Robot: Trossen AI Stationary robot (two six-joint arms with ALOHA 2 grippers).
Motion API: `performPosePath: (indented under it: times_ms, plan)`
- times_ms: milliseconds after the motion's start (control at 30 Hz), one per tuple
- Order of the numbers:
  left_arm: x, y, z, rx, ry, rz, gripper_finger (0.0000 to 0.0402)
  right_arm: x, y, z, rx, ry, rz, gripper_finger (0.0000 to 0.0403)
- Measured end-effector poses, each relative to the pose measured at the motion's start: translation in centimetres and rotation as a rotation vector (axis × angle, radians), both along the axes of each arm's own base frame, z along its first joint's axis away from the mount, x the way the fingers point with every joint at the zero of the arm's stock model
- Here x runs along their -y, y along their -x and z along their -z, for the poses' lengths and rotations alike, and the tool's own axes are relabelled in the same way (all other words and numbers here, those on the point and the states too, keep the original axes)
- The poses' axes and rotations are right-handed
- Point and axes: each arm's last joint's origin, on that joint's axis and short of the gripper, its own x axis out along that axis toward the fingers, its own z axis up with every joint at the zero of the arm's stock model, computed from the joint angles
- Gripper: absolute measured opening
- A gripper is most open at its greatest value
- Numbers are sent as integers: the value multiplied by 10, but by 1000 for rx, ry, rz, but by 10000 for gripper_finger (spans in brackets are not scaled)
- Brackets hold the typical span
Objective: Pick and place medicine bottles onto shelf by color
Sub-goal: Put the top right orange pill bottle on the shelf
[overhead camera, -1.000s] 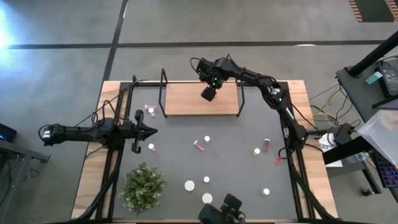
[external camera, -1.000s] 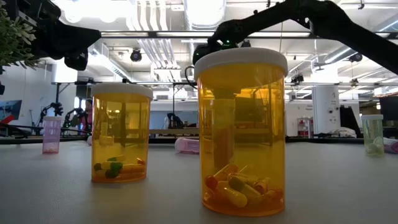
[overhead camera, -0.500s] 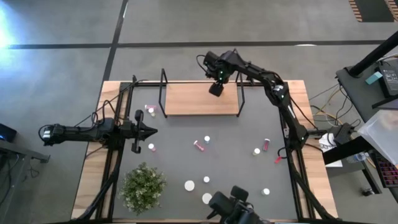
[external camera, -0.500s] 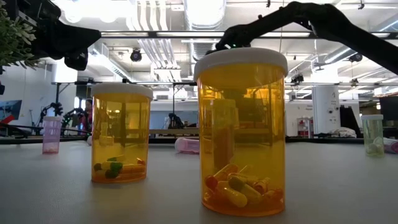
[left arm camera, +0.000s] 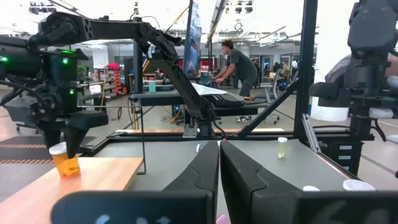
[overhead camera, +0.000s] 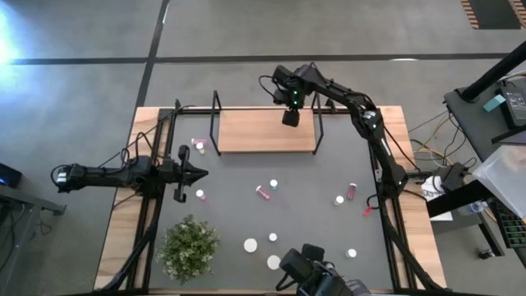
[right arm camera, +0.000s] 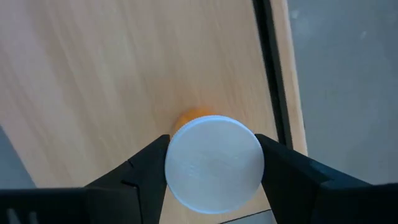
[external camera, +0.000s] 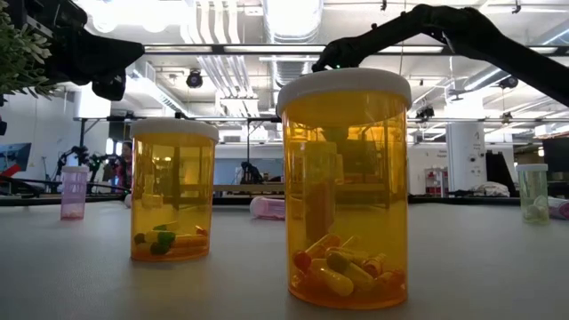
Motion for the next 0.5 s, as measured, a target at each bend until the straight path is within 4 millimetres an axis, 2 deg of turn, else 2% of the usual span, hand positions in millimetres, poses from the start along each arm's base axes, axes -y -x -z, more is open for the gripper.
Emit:
performPosePath:
  times_ms: [500]
  plan:
    - [0,0,0,0,0,0,0,9,11,1,-21,-18,2,210]
